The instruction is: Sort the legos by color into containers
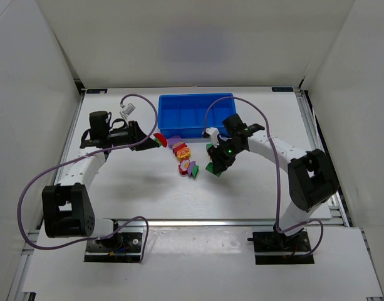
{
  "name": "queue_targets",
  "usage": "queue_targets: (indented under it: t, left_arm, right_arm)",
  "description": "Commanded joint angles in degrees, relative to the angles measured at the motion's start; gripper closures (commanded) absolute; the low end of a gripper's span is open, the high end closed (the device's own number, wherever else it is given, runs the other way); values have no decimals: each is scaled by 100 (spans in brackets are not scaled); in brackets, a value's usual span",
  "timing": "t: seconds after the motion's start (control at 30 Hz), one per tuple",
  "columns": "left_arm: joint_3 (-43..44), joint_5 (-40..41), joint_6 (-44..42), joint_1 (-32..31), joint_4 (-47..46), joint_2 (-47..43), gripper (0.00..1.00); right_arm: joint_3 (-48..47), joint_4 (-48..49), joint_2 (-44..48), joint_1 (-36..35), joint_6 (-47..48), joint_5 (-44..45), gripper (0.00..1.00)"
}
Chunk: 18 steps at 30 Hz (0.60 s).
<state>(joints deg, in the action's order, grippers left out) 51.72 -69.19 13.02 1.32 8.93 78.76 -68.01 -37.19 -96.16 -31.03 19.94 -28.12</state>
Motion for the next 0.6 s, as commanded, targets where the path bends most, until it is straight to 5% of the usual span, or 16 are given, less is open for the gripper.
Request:
queue_targets:
  t: [0.0, 0.17, 0.37, 0.57]
  left_arm:
    - [215, 46, -255, -18, 153, -107, 77]
    - [259, 81, -422, -18, 346, -72, 77]
    - [329, -15, -651, -44, 592, -19, 77]
    - [408, -270, -949, -106, 865, -36, 77]
  right_arm:
    - [-19, 106, -140, -8, 1, 657, 65]
    - [-536, -297, -649, -123, -201, 966, 47]
    - [-810, -289, -501, -106, -412, 633, 36]
    - [-1170, 448, 167, 316, -781, -1684, 38]
